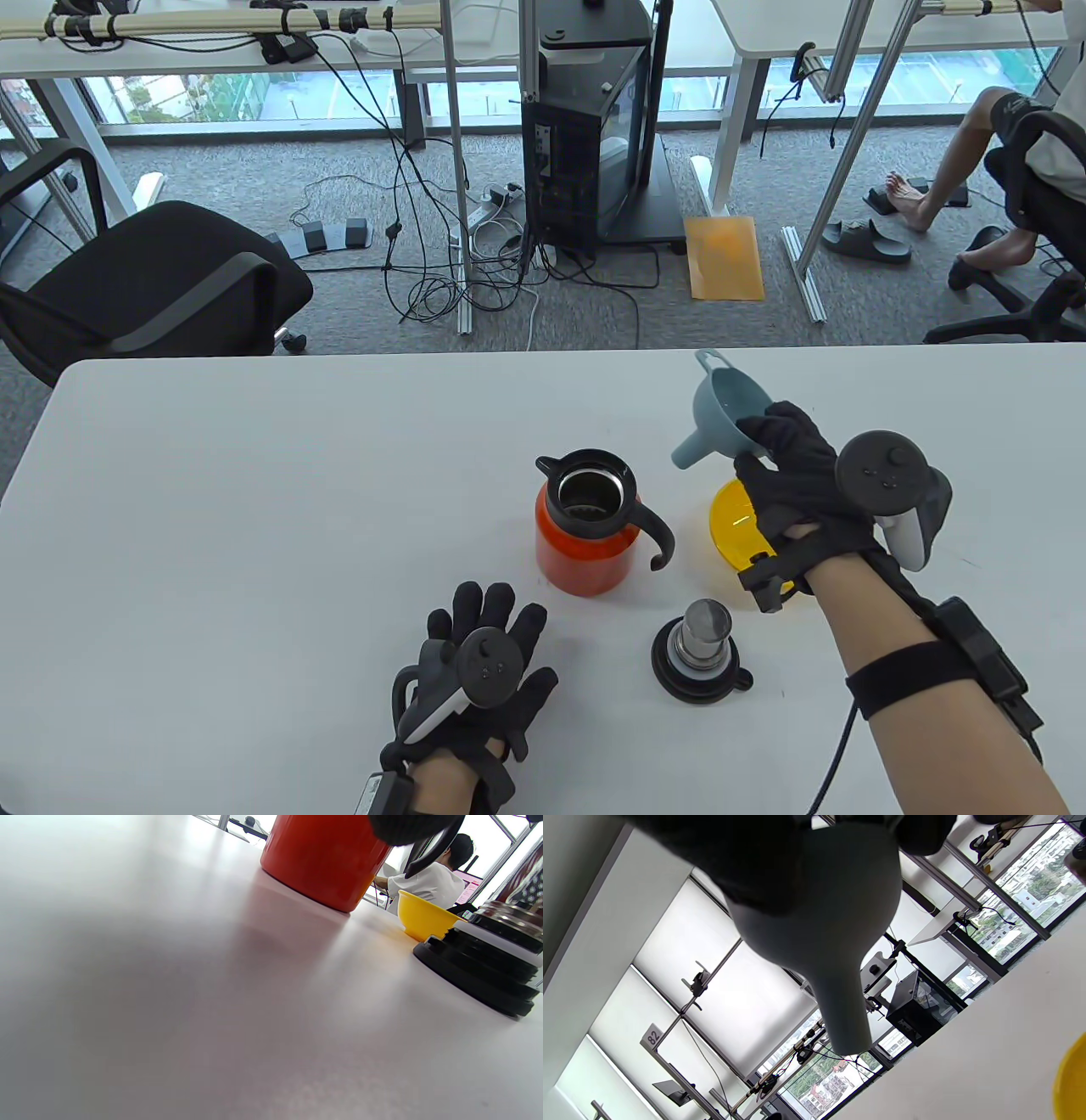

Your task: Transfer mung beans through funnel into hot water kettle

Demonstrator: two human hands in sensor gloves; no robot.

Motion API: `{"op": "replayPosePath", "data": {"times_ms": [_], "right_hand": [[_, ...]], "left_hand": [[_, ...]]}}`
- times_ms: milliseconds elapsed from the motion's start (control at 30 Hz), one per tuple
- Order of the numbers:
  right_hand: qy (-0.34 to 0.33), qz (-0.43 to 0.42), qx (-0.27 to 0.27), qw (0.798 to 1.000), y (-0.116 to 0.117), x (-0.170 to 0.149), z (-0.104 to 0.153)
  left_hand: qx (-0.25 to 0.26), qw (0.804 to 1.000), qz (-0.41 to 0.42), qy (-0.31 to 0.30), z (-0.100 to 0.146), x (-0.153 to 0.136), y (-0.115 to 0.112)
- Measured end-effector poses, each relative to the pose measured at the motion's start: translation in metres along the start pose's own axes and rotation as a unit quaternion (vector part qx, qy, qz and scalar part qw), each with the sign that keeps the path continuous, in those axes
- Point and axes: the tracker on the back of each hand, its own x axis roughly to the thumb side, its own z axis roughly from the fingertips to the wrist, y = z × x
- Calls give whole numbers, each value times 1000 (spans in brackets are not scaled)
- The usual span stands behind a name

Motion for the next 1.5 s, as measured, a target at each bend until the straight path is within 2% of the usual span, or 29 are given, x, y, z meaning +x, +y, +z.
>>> {"op": "replayPosePath", "data": {"times_ms": [300, 600, 700, 767, 967, 1100, 1200, 1300, 1500], "right_hand": [[94, 25, 15, 995, 1, -73, 18], [134, 34, 60, 988, 21, -104, 32], [136, 90, 70, 984, 24, -106, 35], [136, 86, 81, 984, 25, -106, 37], [113, 73, 64, 989, 16, -95, 39], [86, 24, 62, 994, 7, -76, 42], [45, 24, 72, 996, 4, -56, 47], [18, 26, 93, 995, 6, -40, 52], [-9, 19, 139, 990, 22, -29, 62]], "left_hand": [[-1, 1000, -1, 1, 0, 0, 0], [-5, 1000, -1, 2, 0, 0, 0], [-6, 1000, -2, 3, 0, 0, 0], [-7, 1000, -1, 4, 0, 0, 0], [-7, 1000, -3, 6, 0, 1, 0], [-9, 1000, -2, 7, 0, 1, -1], [-10, 1000, -3, 8, 0, 1, -1], [-11, 1000, -4, 8, 0, 2, -2], [-11, 1000, 1, 9, 0, 2, -3]]}}
